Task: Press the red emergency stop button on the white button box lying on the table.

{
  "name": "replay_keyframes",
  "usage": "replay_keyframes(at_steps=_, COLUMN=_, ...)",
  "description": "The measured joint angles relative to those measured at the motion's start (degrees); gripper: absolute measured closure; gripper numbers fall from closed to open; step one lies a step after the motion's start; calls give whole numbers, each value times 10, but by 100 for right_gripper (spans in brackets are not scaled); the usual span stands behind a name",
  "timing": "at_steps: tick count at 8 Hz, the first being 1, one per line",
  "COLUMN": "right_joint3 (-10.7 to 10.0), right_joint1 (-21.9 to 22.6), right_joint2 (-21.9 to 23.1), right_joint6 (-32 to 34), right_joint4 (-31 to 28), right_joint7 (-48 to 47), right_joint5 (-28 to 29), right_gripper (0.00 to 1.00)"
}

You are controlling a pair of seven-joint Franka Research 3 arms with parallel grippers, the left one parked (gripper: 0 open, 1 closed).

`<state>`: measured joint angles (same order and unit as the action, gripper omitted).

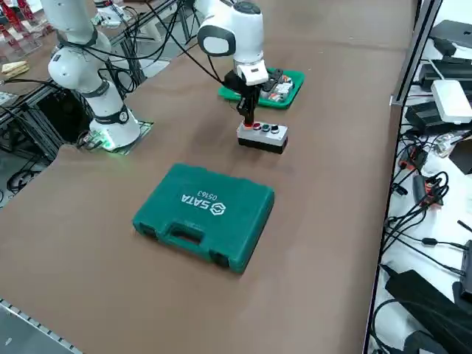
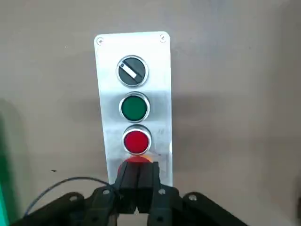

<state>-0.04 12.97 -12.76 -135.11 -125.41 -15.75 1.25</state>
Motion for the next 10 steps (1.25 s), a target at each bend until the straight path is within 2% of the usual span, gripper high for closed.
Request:
replay_keyframes(at_steps=7, right_joint3=0, right_joint1=0, right_joint2=3, right_joint6=-17, right_joint4=-11, right_joint7=-1, right_joint5=0, right_gripper=98)
replay_keyframes(at_steps=9, right_joint3=0, right_joint1=2, right_joint2=9, right_joint6=12, right_joint4=-9, right_joint7=-2, right_joint5=0, right_gripper=98)
replay_keyframes(at_steps=10, right_joint3=0, right_joint1=2, right_joint2=20, right_joint6=54, right_joint4=4, right_joint7=-3, right_joint5=0, right_gripper=98)
